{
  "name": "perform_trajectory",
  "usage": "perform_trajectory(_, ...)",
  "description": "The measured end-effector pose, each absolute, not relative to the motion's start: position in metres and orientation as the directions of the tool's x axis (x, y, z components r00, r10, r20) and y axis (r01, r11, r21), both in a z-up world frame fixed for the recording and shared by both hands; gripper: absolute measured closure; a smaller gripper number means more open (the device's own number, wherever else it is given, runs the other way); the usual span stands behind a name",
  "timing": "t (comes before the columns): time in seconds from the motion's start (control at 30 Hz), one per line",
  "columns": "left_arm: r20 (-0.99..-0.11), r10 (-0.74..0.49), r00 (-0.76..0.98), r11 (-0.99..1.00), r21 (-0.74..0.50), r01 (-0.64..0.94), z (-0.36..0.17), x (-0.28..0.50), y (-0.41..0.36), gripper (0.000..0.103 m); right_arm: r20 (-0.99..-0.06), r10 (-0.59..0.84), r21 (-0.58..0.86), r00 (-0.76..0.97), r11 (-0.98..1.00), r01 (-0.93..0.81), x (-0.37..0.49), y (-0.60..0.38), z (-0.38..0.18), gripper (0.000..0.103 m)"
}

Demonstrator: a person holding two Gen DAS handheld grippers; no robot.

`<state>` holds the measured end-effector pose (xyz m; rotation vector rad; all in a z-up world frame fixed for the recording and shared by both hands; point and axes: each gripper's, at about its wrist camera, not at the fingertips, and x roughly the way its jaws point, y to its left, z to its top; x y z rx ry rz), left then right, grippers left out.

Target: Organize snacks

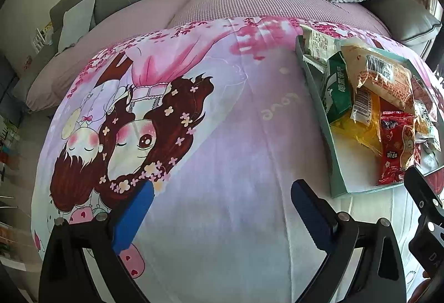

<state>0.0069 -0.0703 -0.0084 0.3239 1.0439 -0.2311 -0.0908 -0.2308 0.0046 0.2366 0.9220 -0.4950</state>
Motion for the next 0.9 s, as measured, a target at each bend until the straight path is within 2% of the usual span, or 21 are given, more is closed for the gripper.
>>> perform_trajectory(0.9,-0.866,-0.016,0.501,0.92,0.183,0.346,-0.0114,0.0052,-0.0722,0.004,-0.826,-0.304,-0.025,0.475,0.861,0.508,-0.0901,-0.2326,-0.0009,0.0)
